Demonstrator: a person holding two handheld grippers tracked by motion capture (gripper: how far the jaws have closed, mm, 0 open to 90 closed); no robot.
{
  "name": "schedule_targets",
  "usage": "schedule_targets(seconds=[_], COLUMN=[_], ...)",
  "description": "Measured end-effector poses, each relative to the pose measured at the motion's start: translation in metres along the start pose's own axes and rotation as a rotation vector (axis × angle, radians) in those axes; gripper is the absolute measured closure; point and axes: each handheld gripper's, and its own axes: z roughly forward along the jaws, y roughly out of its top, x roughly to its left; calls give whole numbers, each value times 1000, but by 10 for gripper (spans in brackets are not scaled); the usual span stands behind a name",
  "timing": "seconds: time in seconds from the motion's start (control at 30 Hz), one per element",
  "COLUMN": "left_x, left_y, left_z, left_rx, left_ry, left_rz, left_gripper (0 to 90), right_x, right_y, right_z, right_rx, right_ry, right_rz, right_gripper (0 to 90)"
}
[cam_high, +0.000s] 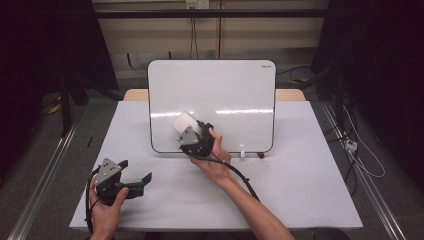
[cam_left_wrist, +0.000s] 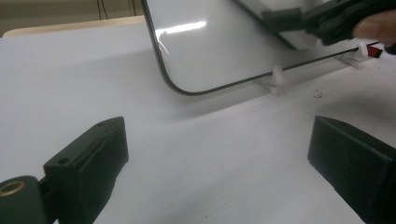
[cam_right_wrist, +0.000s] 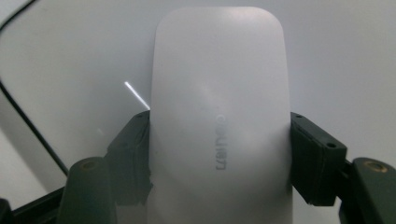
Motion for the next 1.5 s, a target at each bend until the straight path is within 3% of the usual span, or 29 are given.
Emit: schedule_targets(seconds=[0.27,0.4,0.53,0.9,1.33,1.5], left_x=[1,2,0,2,-1,1], left_y=[-1,-1,0,-1,0,-1], left_z=[2,3,3,4,4,6], left_rx=[10,11,10,16,16,19], left_ry=[-3,-2,-7,-6,-10,-9], left_rz=[4,1,6,-4,3,-4], left_gripper=[51,53,53,53,53,53], right_x=[-46,-53,-63,-72,-80,-91], right_y=[-22,-23,-24,-20,-32,-43], right_z=[-13,-14,-17,-34,-46,-52], right_rx=[29,28,17,-33,-48,-36], right_ry=[-36,-7,61,78,80,50], right_rz=[112,181,270,273,277,275], right_gripper=[317,318,318,318,318,318])
